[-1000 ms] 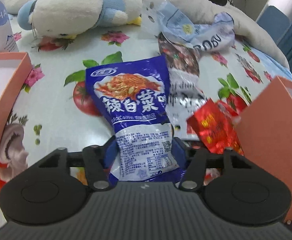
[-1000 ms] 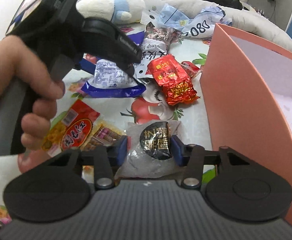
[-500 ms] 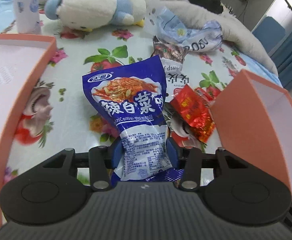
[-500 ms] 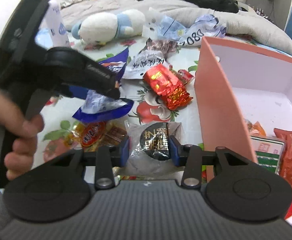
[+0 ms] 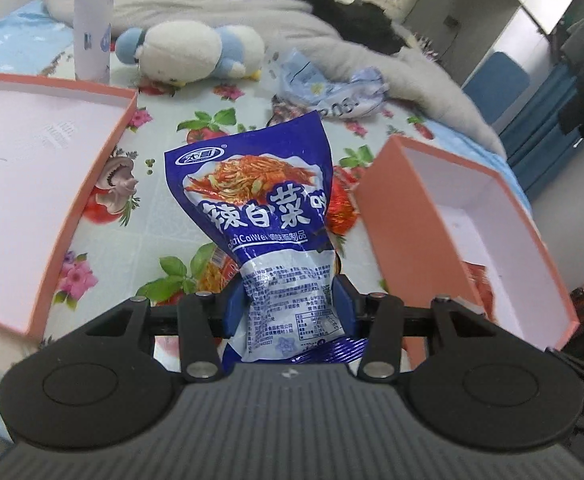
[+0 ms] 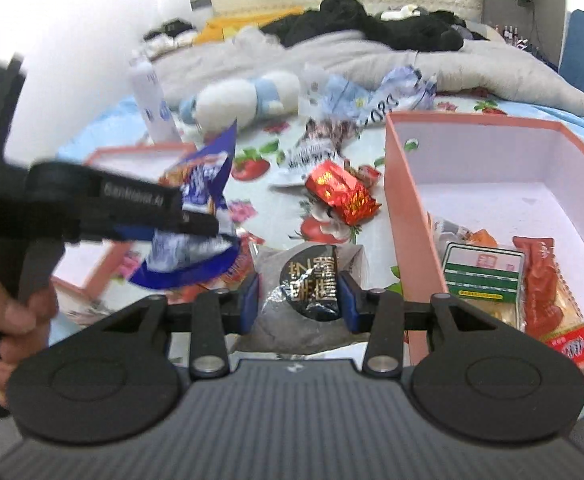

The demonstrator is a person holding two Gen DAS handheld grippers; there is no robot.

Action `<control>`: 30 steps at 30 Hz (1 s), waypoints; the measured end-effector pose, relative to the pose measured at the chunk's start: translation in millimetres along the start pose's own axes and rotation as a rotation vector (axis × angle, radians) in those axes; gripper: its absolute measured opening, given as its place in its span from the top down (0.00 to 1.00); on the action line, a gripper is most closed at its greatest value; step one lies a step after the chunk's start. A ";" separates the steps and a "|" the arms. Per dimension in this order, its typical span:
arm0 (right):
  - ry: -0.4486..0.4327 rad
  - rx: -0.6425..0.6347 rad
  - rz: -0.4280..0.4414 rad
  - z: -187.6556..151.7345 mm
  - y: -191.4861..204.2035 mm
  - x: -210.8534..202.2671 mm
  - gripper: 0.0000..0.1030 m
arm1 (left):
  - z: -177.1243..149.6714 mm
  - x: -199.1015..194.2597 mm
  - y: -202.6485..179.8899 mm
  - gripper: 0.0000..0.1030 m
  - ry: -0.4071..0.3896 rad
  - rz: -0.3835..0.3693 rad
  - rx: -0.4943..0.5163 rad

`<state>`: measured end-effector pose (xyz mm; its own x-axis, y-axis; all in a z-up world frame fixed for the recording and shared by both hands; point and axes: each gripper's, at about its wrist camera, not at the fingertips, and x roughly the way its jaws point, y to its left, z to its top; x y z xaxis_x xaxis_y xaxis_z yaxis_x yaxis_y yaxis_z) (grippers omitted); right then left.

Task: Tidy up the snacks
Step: 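Carry both held packets into the pink box and open both grippers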

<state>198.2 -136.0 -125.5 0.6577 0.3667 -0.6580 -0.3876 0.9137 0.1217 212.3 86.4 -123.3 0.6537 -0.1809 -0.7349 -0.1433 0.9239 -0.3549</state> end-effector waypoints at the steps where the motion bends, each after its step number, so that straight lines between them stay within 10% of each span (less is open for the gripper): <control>1: -0.008 0.004 0.004 0.0 0.0 -7.5 0.57 | -2.9 -8.7 -2.6 0.49 -0.008 -0.003 0.001; 12: -0.116 -0.001 -0.002 -4.6 0.0 -83.6 0.57 | -41.7 -80.5 -40.3 0.49 -0.069 -0.062 0.037; 30: -0.159 0.090 -0.137 -19.2 -63.8 -140.4 0.57 | -59.8 -75.0 -132.4 0.49 -0.041 -0.194 0.153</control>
<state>118.2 -249.1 -55.2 0.7966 0.2542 -0.5485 -0.2326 0.9663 0.1099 137.8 -42.5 -55.8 0.6878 -0.3493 -0.6364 0.1005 0.9140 -0.3931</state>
